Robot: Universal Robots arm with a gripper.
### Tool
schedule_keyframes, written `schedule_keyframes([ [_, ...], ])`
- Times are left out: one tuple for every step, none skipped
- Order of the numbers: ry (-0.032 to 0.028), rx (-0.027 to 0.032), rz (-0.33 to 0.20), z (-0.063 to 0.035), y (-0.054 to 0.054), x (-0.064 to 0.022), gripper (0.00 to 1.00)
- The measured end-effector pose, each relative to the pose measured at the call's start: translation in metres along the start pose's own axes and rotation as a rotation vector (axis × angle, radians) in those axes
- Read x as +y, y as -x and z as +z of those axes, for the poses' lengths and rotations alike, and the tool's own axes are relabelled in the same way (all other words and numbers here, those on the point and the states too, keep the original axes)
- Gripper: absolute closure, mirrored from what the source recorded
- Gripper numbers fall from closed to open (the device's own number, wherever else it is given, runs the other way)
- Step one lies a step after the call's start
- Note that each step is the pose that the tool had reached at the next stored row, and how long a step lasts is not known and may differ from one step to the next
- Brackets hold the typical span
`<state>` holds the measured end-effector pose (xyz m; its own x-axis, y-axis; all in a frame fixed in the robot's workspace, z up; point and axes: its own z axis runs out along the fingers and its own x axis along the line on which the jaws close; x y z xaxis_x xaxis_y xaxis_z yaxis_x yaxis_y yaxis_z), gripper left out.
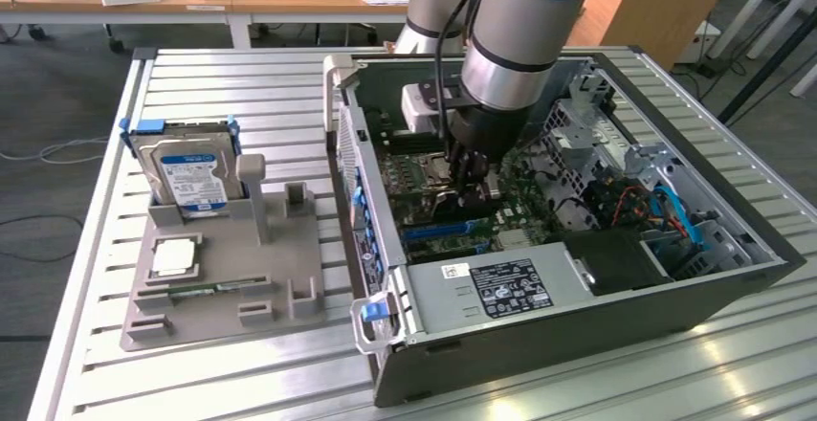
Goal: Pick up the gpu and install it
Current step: 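Insert the gpu into the slot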
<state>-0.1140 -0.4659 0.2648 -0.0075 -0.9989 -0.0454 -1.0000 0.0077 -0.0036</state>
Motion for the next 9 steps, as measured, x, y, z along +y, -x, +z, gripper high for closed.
schedule_keyframes([
  [0.0, 0.0, 0.0, 0.0004, 0.0, 0.0, 0.73],
  [0.0001, 0.0002, 0.0, 0.0005, 0.0, 0.0, 0.73],
  [0.0001, 0.0002, 0.0, 0.0005, -0.0001, 0.0001, 0.73],
  [0.0002, 0.0002, 0.0, 0.0006, -0.0001, 0.0, 0.73],
  [-0.0001, -0.0002, 0.0, 0.001, 0.0, 0.0, 0.73],
  [-0.0002, -0.0005, 0.0, 0.0016, 0.0, 0.0, 0.73],
  [-0.0001, -0.0001, 0.0, 0.0019, -0.0001, 0.0, 0.73],
  [0.0, 0.0, 0.0, 0.0023, -0.0001, 0.0, 0.73],
  [0.0, -0.0001, 0.0, 0.0028, -0.0001, 0.0, 0.73],
])
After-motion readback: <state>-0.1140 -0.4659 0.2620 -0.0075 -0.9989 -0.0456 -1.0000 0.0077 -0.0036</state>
